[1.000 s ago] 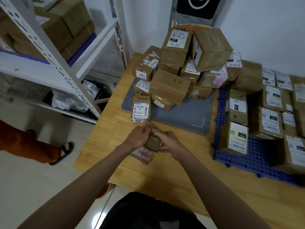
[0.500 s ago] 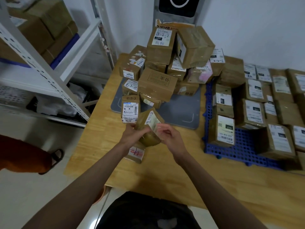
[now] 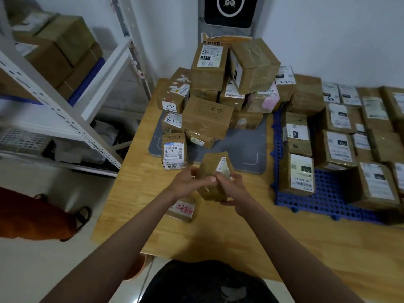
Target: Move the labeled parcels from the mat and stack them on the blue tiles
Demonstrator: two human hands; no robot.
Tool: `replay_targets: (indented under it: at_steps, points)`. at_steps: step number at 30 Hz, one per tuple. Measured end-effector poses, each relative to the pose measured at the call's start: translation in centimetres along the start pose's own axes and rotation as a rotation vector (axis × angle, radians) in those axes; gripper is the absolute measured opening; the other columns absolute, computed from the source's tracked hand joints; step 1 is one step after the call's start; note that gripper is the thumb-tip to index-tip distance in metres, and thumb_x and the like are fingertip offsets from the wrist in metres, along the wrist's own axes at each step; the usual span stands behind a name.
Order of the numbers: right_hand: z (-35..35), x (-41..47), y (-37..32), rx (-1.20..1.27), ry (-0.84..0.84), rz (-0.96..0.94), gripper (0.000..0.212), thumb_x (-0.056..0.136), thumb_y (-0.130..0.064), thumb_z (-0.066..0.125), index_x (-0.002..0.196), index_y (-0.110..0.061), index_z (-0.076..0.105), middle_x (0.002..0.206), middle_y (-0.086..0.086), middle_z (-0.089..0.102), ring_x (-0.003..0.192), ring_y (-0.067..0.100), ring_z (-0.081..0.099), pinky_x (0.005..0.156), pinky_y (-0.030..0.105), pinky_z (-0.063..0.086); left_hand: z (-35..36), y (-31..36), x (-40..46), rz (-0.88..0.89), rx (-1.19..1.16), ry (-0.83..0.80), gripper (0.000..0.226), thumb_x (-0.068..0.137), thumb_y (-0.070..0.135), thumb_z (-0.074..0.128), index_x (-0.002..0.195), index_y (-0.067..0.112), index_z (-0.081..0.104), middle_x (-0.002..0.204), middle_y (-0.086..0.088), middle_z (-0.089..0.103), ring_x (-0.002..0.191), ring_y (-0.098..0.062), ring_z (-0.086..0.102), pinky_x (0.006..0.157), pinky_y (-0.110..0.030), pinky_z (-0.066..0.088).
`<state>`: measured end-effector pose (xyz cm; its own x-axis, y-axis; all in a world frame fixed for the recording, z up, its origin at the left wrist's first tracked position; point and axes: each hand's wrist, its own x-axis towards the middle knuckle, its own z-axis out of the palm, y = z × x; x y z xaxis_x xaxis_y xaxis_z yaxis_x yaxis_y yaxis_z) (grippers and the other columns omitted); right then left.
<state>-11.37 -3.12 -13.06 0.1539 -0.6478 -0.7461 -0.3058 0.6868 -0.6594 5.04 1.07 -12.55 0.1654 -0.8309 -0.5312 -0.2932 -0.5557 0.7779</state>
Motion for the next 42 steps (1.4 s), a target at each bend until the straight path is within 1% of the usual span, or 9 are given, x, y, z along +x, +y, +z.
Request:
replay_targets:
  at_steps: [4,7,12,15,18,23,32,34,42]
  points:
    - [-2.4,0.7,0.2,0.019,0.037,-0.006,0.083,0.075,-0.055,0.075,0.139,-0.029,0.029,0.112,-0.002,0.055,0.098,0.02,0.06,0.085,0.044,0.056,-2.2,0.0,3.5,-0.04,0.061,0.225,0.093,0.071,0.057,0.077,0.142,0.01,0.041,0.141,-0.007,0.046,0.123,-0.023,0.048,0.091,-0.032,0.044]
    - [-4.1,1.0,0.3,0.021,0.089,-0.025,0.084,0.072,-0.057,0.076,0.137,-0.028,0.032,0.103,-0.009,0.053,0.093,0.015,0.061,0.077,0.041,0.058,-3.8,-0.3,6.9,-0.137,0.147,0.428,0.095,0.072,0.047,0.08,0.144,0.006,0.034,0.146,-0.016,0.036,0.132,-0.032,0.038,0.105,-0.039,0.039]
    - [-6.3,0.8,0.5,0.011,0.179,-0.047,0.085,0.069,-0.061,0.077,0.135,-0.028,0.036,0.105,-0.01,0.055,0.093,0.014,0.063,0.072,0.037,0.06,-4.1,-0.2,10.9,-0.347,0.148,0.465,0.115,0.067,0.043,0.085,0.151,0.01,0.014,0.154,-0.018,0.018,0.14,-0.038,0.023,0.11,-0.048,0.031]
    - [-7.1,0.3,1.0,-0.01,0.196,-0.066,0.082,0.072,-0.062,0.074,0.136,-0.028,0.037,0.111,-0.007,0.058,0.092,0.012,0.065,0.058,0.026,0.053,-3.4,0.1,12.2,-0.427,0.153,0.47,0.12,0.071,0.039,0.084,0.153,0.008,0.002,0.158,-0.017,0.011,0.142,-0.039,0.018,0.111,-0.053,0.03]
    - [-7.6,0.2,1.5,-0.036,0.181,-0.071,0.08,0.077,-0.059,0.071,0.139,-0.027,0.033,0.118,-0.004,0.057,0.094,0.01,0.063,0.055,0.019,0.048,-2.8,0.1,12.6,-0.474,0.216,0.506,0.119,0.076,0.035,0.081,0.154,0.006,-0.004,0.159,-0.017,0.01,0.142,-0.038,0.02,0.112,-0.051,0.029]
    - [-7.7,0.3,1.3,-0.033,0.156,-0.067,0.08,0.08,-0.058,0.069,0.143,-0.027,0.03,0.124,0.001,0.054,0.098,0.011,0.061,0.057,0.019,0.048,-3.0,-1.2,11.5,-0.428,0.155,0.511,0.114,0.077,0.033,0.081,0.153,0.007,0.001,0.158,-0.018,0.012,0.142,-0.041,0.02,0.112,-0.052,0.027]
    - [-6.4,-0.7,0.9,-0.07,0.099,-0.1,0.081,0.076,-0.049,0.076,0.141,-0.029,0.033,0.127,-0.001,0.052,0.099,0.012,0.06,0.052,0.017,0.047,-1.1,-4.8,6.5,-0.242,0.153,0.504,0.111,0.062,0.04,0.088,0.146,0.006,0.023,0.143,-0.019,0.034,0.132,-0.041,0.033,0.107,-0.053,0.035]
    - [-6.7,-1.3,1.0,-0.074,0.096,-0.123,0.08,0.076,-0.042,0.078,0.141,-0.028,0.034,0.127,0.001,0.052,0.099,0.012,0.06,0.047,0.012,0.045,-0.2,-4.2,5.5,-0.185,0.16,0.484,0.111,0.059,0.043,0.088,0.144,0.008,0.026,0.14,-0.018,0.036,0.131,-0.039,0.035,0.106,-0.053,0.037]
    - [-11.8,-4.6,1.3,-0.111,0.17,-0.233,0.088,0.071,-0.046,0.081,0.141,-0.027,0.032,0.122,-0.005,0.053,0.101,0.011,0.06,0.06,0.017,0.048,5.0,2.3,3.9,0.061,0.185,0.326,0.104,0.057,0.048,0.085,0.141,0.015,0.034,0.138,-0.009,0.04,0.131,-0.031,0.034,0.103,-0.045,0.039]
